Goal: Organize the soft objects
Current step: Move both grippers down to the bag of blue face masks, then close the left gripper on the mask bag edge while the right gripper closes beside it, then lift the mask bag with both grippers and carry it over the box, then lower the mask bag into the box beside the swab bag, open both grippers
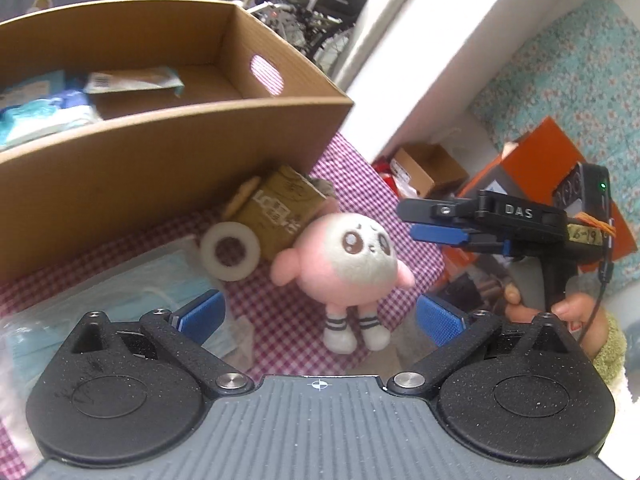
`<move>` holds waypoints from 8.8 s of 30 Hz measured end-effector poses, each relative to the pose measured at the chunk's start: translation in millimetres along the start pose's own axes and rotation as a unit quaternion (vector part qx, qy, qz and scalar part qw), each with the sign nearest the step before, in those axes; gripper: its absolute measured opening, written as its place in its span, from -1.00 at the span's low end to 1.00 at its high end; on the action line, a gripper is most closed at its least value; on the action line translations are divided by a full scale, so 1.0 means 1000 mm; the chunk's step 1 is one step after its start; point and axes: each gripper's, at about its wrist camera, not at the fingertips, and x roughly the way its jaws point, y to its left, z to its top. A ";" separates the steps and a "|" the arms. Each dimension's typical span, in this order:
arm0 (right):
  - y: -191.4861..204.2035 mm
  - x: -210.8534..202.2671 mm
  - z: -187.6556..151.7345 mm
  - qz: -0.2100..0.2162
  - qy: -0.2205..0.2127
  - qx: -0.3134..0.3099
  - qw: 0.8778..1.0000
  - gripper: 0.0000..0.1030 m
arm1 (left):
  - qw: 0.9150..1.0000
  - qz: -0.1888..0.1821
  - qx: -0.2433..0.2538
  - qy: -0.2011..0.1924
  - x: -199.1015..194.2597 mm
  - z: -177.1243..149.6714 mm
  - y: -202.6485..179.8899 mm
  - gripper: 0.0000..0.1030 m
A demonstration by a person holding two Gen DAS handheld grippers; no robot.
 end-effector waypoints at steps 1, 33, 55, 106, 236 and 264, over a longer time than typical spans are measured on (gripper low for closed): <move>0.008 -0.006 0.001 0.005 -0.010 -0.006 1.000 0.62 | 1.000 0.009 -0.011 -0.014 -0.012 -0.004 0.007 0.99; 0.152 0.126 -0.111 0.061 0.263 -0.184 0.945 0.73 | 0.980 0.154 -0.120 -0.050 -0.039 -0.017 0.147 0.96; 0.098 0.122 -0.082 0.108 0.256 -0.008 0.961 0.74 | 0.983 0.102 -0.153 -0.018 -0.038 -0.038 0.153 0.96; 0.103 0.130 -0.081 0.080 0.251 0.049 0.963 0.88 | 0.984 0.074 -0.159 -0.009 -0.059 -0.100 0.106 0.99; 0.116 0.212 0.187 -0.046 0.071 -0.332 0.939 -0.66 | 0.991 0.117 -0.069 0.004 0.083 0.184 0.078 -0.79; 0.182 0.142 0.169 -0.036 0.104 -0.256 0.960 0.38 | 0.971 0.127 -0.089 -0.183 -0.130 0.025 0.069 0.99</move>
